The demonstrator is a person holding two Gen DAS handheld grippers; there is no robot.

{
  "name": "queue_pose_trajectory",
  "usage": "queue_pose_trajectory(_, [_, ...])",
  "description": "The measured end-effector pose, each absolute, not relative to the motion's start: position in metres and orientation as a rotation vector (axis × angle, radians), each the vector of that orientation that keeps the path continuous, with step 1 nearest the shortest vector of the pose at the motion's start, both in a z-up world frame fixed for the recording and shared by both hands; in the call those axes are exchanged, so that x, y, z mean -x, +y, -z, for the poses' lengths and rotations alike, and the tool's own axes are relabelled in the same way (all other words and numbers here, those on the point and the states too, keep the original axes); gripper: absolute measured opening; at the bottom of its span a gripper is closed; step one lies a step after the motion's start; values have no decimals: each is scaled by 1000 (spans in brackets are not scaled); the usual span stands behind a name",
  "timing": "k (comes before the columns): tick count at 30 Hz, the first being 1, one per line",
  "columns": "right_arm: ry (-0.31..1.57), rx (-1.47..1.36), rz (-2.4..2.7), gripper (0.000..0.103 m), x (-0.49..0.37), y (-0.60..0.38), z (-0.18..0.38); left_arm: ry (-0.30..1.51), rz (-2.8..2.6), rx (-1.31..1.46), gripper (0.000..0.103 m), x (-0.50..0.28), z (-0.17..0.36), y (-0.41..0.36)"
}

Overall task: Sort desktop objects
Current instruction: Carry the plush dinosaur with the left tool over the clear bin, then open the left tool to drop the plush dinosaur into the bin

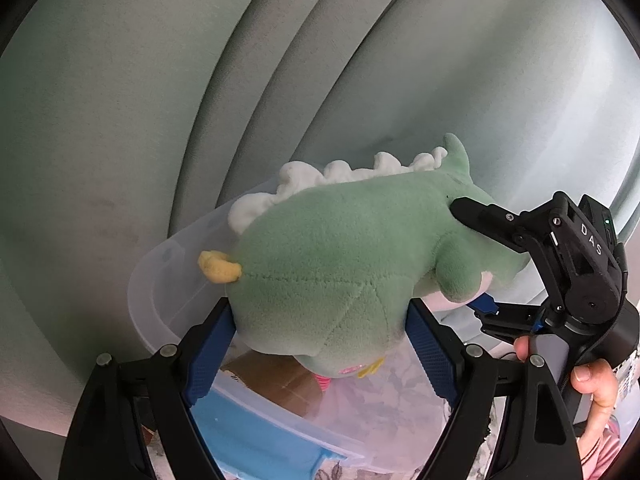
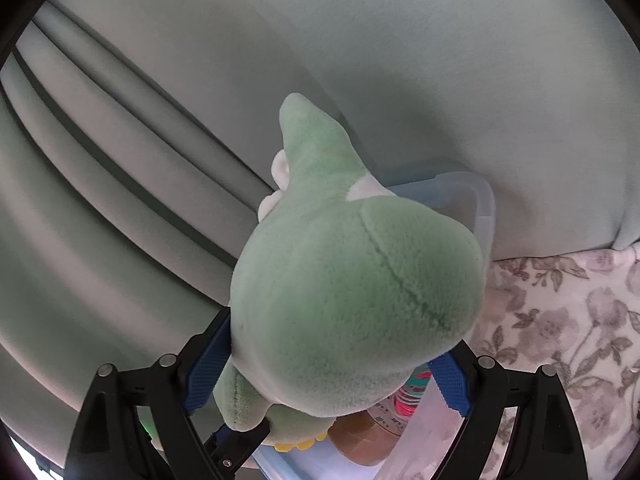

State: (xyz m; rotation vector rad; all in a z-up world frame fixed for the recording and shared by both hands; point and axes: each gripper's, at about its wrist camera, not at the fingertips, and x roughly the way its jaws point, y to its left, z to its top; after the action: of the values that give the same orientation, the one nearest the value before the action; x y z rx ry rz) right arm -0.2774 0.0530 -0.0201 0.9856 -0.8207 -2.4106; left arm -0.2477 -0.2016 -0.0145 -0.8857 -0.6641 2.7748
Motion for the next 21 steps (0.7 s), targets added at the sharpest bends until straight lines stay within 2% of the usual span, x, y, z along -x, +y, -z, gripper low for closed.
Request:
queue_pose_trajectory(4, [-826, -1001, 2394, 92, 271, 80, 23, -672, -2775, 885, 86, 240, 12, -186])
queue_pose_trajectory(9, [-766, -1022, 2436, 93, 289, 46, -2, -681, -2785, 867, 86, 238, 12, -179])
queue_pose_trajectory(21, [-694, -999, 2409, 93, 289, 56, -7, -655, -2787, 876, 86, 223, 13, -156])
